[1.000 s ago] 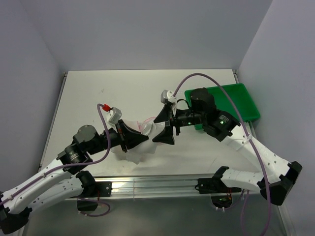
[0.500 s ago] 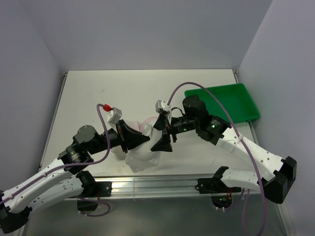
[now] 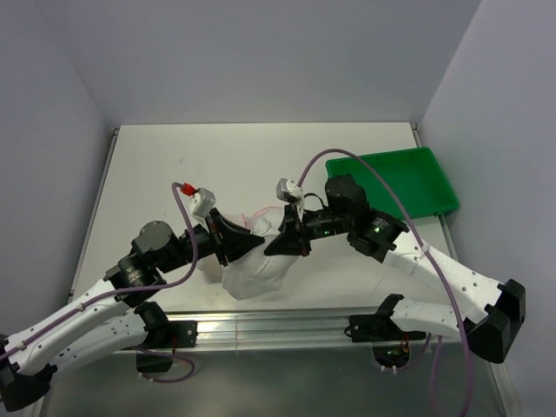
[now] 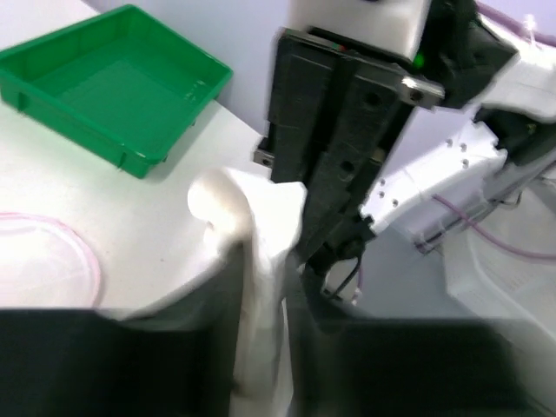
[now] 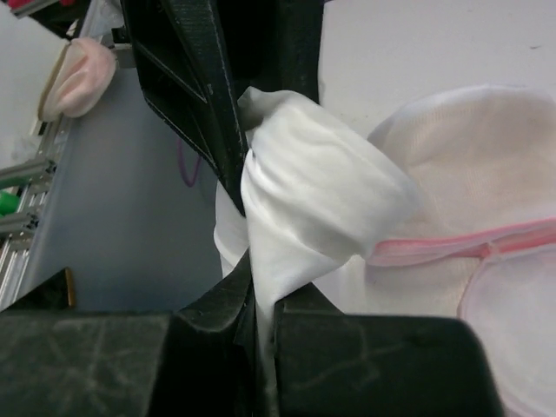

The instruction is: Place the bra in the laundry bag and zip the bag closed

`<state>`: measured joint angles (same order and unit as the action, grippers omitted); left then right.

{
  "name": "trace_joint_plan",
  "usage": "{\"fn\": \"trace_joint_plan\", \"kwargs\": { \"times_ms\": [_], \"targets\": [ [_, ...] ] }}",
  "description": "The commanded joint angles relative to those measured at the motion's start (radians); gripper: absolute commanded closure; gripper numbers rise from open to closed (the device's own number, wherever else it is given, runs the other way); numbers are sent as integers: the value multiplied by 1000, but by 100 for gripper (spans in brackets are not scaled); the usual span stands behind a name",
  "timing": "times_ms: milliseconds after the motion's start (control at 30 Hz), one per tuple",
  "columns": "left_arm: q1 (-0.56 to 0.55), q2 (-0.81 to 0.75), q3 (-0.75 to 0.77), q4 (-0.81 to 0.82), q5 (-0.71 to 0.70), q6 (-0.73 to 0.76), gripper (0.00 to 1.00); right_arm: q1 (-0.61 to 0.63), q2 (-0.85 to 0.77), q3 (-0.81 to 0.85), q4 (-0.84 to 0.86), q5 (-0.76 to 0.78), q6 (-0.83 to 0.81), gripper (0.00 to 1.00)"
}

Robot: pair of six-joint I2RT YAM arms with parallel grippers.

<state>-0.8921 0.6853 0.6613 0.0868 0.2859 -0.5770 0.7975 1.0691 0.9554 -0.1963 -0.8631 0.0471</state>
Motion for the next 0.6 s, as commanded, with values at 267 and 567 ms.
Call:
{"fn": "trace_joint_plan", "kwargs": {
  "times_ms": [267,567],
  "targets": [
    [4,-55,87,-344,-545,25,33,-17,-218,-75,8,390,167,100],
    [-47,98,15,-416,-726,-58,51,-141,-391,-98,-38,650,330,100]
  ]
}}
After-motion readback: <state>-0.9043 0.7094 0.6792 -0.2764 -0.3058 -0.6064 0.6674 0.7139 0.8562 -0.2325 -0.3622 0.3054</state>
